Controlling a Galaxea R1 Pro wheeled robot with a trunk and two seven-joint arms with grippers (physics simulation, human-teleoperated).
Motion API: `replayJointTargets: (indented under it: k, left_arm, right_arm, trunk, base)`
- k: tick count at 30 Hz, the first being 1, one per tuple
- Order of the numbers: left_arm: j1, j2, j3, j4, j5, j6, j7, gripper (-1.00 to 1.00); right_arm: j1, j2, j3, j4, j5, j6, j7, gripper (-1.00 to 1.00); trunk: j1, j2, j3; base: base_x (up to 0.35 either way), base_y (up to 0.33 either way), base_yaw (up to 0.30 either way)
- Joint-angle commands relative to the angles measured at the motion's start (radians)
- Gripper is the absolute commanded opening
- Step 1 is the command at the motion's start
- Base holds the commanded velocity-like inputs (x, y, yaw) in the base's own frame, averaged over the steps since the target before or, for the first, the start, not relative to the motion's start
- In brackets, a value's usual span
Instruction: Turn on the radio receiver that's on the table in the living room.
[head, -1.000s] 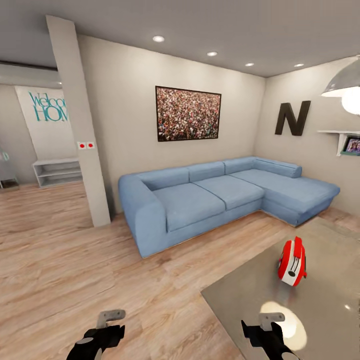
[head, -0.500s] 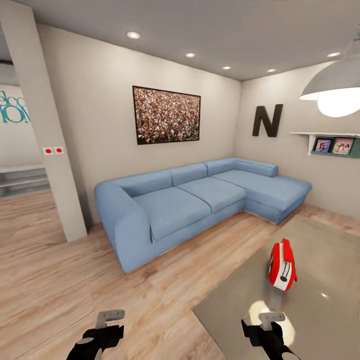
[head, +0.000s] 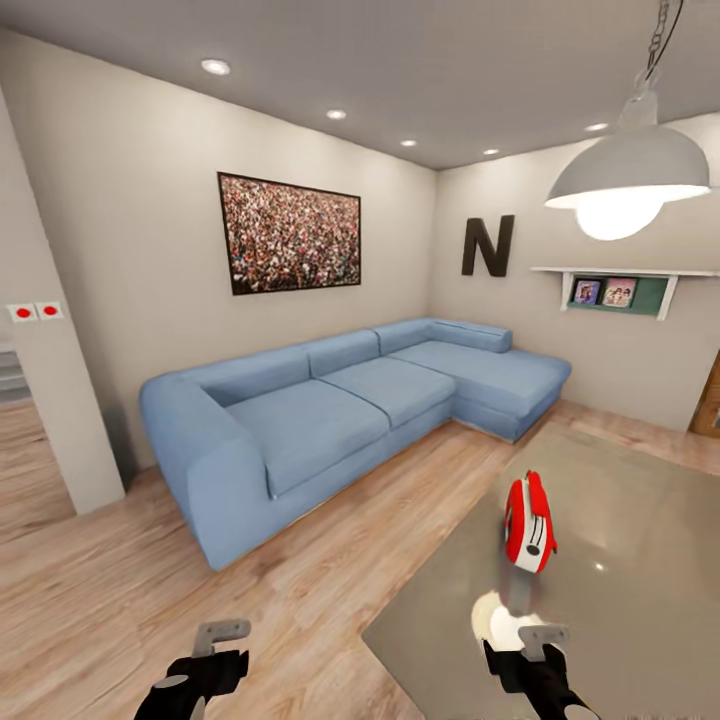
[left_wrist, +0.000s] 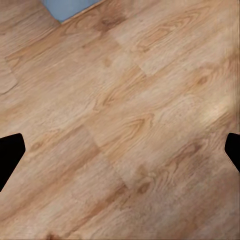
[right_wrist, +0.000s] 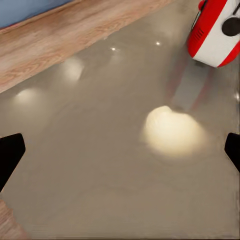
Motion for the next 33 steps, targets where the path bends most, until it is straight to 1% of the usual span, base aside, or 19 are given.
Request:
replayJointTargets:
  k: [1,8,11,25,33]
  left_arm:
    - [0.0,0.0,0.0,0.0,0.0,0.0,0.0,1.0]
    - [0.0,-0.001,0.0,0.0,0.0,0.0,-0.001,1.0]
    - [0.0,0.0,0.0,0.0,-0.001,0.0,-0.001,1.0]
    - [0.0,0.002,0.0,0.0,-0.003,0.0,0.0,1.0]
    - [0.0,0.002,0.0,0.0,-0.003,0.0,0.0,1.0]
  right_arm:
    - [0.0,0.0,0.0,0.0,0.0,0.0,0.0,1.0]
    - [0.0,0.0,-0.001,0.0,0.0,0.0,0.0,1.0]
    - [0.0,0.0,-0.001,0.0,0.0,0.0,0.0,1.0]
    - [0.0,0.0,-0.001,0.0,0.0,-0.001,-0.002,1.0]
    - [0.0,0.0,-0.001,0.0,0.0,-0.001,-0.002,1.0]
  trunk:
    - [0.0,0.0,0.001]
    - [0.0,0.0,0.007]
    - [0.0,0.0,0.009]
    - [0.0,0.0,0.021]
    - [0.0,0.0,0.028]
  base:
    - [0.001,0.001,-0.255]
    - [0.0,0.0,-0.254]
    - [0.002,0.109,-0.254]
    - [0.122,0.289,-0.254]
    - [0.22,0.246,-0.252]
